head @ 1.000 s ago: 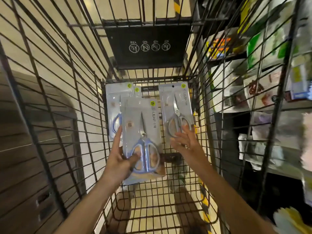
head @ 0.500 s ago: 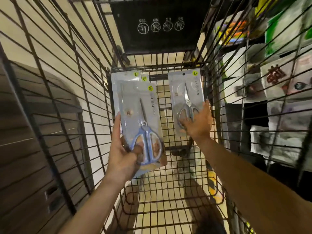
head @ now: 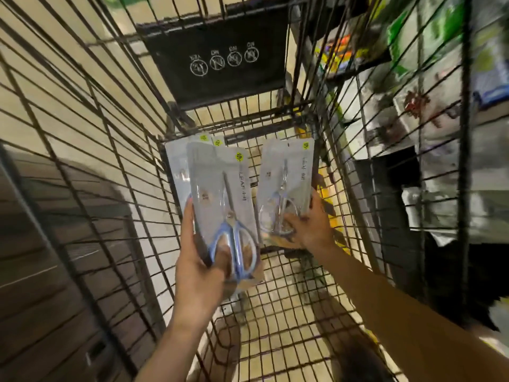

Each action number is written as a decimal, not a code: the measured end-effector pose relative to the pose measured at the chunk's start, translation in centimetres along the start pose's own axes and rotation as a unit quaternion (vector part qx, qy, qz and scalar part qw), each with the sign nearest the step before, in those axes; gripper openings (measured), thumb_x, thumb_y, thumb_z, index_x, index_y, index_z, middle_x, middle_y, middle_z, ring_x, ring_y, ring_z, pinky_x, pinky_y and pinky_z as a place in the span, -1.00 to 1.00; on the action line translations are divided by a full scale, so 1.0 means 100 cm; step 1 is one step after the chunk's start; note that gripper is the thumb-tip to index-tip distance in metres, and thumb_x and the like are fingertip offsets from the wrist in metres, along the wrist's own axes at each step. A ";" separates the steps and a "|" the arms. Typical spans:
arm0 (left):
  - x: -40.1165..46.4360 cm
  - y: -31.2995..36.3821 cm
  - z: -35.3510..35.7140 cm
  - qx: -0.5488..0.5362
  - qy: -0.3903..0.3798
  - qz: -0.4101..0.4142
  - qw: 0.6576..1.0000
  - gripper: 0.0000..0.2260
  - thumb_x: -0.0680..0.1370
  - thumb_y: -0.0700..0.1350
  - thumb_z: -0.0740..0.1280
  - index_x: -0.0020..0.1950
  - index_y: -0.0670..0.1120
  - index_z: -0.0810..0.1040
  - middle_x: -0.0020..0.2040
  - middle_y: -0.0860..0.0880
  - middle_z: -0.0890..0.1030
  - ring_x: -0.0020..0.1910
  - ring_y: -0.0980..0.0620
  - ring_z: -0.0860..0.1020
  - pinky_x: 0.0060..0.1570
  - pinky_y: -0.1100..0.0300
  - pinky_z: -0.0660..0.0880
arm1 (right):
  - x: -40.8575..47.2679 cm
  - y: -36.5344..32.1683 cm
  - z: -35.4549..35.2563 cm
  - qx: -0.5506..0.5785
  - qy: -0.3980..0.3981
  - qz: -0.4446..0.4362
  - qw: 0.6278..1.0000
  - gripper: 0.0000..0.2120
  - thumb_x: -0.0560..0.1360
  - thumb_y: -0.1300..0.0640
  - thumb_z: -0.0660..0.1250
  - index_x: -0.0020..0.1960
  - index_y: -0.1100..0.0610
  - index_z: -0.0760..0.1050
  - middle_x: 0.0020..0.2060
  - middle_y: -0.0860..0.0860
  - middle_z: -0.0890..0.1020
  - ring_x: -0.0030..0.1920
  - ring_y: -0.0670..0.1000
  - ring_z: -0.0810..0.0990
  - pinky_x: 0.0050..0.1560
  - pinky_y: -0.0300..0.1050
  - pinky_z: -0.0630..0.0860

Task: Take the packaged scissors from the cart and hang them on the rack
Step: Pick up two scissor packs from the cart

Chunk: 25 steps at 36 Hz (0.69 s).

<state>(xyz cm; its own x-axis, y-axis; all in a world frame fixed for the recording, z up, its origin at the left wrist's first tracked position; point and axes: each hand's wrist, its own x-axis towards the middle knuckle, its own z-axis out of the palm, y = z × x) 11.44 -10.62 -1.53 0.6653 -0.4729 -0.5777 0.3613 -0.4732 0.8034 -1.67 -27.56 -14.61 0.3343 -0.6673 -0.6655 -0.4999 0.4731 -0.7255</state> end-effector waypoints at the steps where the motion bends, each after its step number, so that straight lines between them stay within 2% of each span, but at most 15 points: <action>1: -0.002 0.001 0.000 0.014 0.002 0.003 1.000 -0.20 0.63 -0.37 0.33 0.62 0.35 0.13 0.53 0.18 0.44 0.45 -0.02 0.51 0.29 -0.39 0.51 | -0.006 0.001 -0.001 0.030 -0.008 0.009 0.999 -0.29 0.52 0.53 0.34 0.53 0.10 0.21 0.33 0.17 0.54 0.14 0.01 0.64 0.14 0.10 0.66; 3: -0.008 0.008 -0.002 0.042 0.001 0.015 0.999 -0.18 0.63 -0.39 0.32 0.63 0.33 0.12 0.55 0.14 0.43 0.49 0.01 0.47 0.37 -0.33 0.47 | -0.022 0.002 -0.004 0.047 -0.017 0.013 0.999 -0.31 0.55 0.52 0.31 0.57 0.15 0.19 0.38 0.16 0.52 0.25 0.07 0.62 0.21 0.19 0.62; 5: -0.020 0.024 -0.006 0.055 -0.013 0.025 0.998 -0.18 0.63 -0.38 0.33 0.61 0.37 0.12 0.59 0.10 0.38 0.54 0.03 0.41 0.42 -0.29 0.44 | -0.047 -0.002 -0.007 0.037 -0.017 0.002 0.999 -0.33 0.59 0.39 0.37 0.58 0.04 0.20 0.40 0.11 0.53 0.32 0.13 0.61 0.17 0.25 0.64; 8: -0.043 0.055 -0.017 0.096 -0.042 0.077 0.991 -0.21 0.64 -0.31 0.36 0.64 0.31 0.08 0.62 0.09 0.34 0.53 0.15 0.40 0.48 0.04 0.44 | -0.095 -0.017 -0.016 0.065 -0.013 -0.003 0.998 -0.33 0.63 0.35 0.31 0.59 -0.09 0.17 0.40 0.08 0.54 0.22 0.18 0.66 -0.01 0.29 0.68; 11: -0.071 0.091 -0.030 0.101 -0.074 0.093 0.988 -0.23 0.65 -0.29 0.35 0.69 0.18 0.03 0.65 0.05 0.27 0.62 0.03 0.28 0.57 -0.15 0.29 | -0.150 -0.033 -0.026 0.079 -0.007 -0.013 0.997 -0.36 0.61 0.33 0.35 0.57 -0.07 0.23 0.25 0.23 0.59 -0.01 0.18 0.64 -0.06 0.25 0.62; 13: -0.091 0.118 -0.041 0.100 -0.100 0.105 0.984 -0.24 0.65 -0.29 0.34 0.70 0.11 0.02 0.65 -0.01 0.27 0.63 -0.01 0.26 0.57 -0.21 0.26 | -0.192 -0.050 -0.035 0.112 0.012 0.004 0.994 -0.32 0.57 0.28 0.41 0.55 -0.16 0.24 0.13 0.23 0.62 -0.17 0.15 0.61 -0.11 0.24 0.59; 16: -0.124 0.156 -0.063 0.123 -0.148 0.138 0.972 -0.25 0.65 -0.26 0.35 0.70 0.07 0.00 0.65 -0.06 0.26 0.63 -0.08 0.25 0.56 -0.27 0.25 | -0.248 -0.073 -0.047 0.116 0.049 -0.014 0.992 -0.30 0.56 0.25 0.45 0.57 -0.08 0.23 0.18 0.22 0.64 -0.14 0.22 0.64 -0.13 0.25 0.65; 18: -0.146 0.178 -0.079 0.127 -0.173 0.167 0.962 -0.25 0.64 -0.28 0.36 0.70 0.06 0.03 0.64 -0.07 0.30 0.61 -0.09 0.30 0.54 -0.28 0.28 | -0.283 -0.091 -0.055 0.116 0.063 -0.054 0.990 -0.36 0.56 0.35 0.42 0.52 -0.05 0.30 0.15 0.17 0.67 -0.15 0.20 0.67 -0.20 0.14 0.67; 21: -0.180 0.204 -0.100 0.154 -0.194 0.204 0.947 -0.26 0.63 -0.26 0.39 0.69 0.08 0.09 0.62 0.02 0.34 0.58 0.01 0.35 0.53 -0.23 0.33 | -0.333 -0.114 -0.067 0.144 0.080 -0.088 0.982 -0.34 0.47 0.60 0.33 0.43 0.10 0.34 0.04 -0.09 0.74 -0.17 0.00 0.67 -0.24 -0.18 0.66; 23: -0.200 0.215 -0.114 0.172 -0.196 0.236 0.936 -0.25 0.61 -0.24 0.41 0.68 0.10 0.12 0.60 0.10 0.35 0.54 0.10 0.39 0.50 -0.19 0.38 | -0.367 -0.127 -0.075 0.165 0.066 -0.106 0.978 -0.30 0.41 0.57 0.37 0.46 0.18 0.29 -0.02 -0.14 0.75 -0.11 -0.08 0.73 -0.18 -0.22 0.66; 25: -0.220 0.223 -0.125 0.175 -0.206 0.248 0.930 -0.22 0.59 -0.22 0.43 0.67 0.19 0.11 0.57 0.20 0.38 0.49 0.13 0.45 0.43 -0.17 0.47 | -0.401 -0.139 -0.082 0.153 0.063 -0.123 0.979 -0.27 0.41 0.54 0.41 0.45 0.07 0.32 -0.08 -0.14 0.76 -0.15 -0.13 0.74 -0.26 -0.28 0.62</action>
<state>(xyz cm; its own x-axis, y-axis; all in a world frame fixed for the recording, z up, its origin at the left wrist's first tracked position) 13.05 -1.45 30.90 0.3605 -0.9083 -0.2122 -0.2064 -0.2995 0.9315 -14.72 -12.09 23.63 0.3037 -0.8389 -0.4517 -0.1487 0.4265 -0.8922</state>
